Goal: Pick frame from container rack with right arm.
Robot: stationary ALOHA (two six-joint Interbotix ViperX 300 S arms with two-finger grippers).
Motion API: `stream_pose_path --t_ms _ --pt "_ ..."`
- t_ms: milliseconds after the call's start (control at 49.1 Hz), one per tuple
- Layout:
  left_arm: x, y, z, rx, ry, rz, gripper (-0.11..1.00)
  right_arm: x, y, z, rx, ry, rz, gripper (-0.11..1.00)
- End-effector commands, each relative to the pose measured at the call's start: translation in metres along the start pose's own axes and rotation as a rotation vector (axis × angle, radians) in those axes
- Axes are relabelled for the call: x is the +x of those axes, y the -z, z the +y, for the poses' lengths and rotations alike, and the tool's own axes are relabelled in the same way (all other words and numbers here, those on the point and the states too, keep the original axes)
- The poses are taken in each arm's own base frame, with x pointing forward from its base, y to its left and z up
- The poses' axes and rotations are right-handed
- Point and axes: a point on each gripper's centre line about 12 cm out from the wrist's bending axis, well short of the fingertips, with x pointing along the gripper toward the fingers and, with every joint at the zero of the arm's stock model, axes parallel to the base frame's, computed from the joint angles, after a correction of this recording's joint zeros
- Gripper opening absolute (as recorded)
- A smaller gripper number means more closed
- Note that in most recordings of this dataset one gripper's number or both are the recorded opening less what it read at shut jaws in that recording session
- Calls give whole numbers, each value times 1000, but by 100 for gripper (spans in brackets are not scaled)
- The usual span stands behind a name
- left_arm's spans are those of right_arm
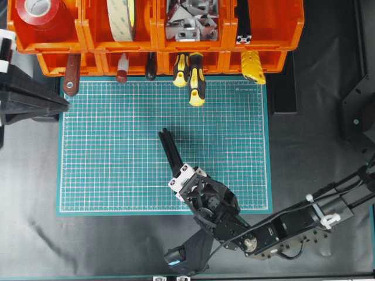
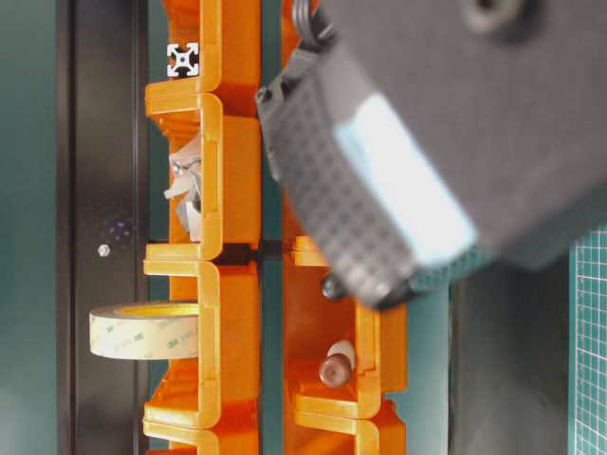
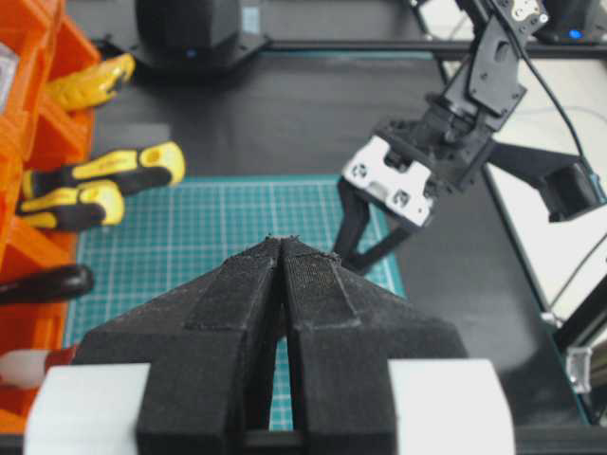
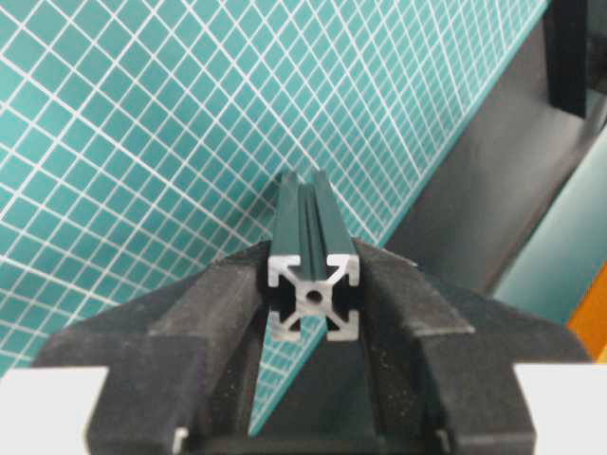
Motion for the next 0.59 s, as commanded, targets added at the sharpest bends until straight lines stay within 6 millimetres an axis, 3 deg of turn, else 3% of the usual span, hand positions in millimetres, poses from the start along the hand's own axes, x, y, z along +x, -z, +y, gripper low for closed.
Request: stream_pose_path --t_ms 0,570 --pt "-2 -7 -1 4 5 -32 0 5 5 -17 47 3 -1 25" --pt "-1 -3 -1 4 4 -21 0 23 11 -27 70 -8 -1 25"
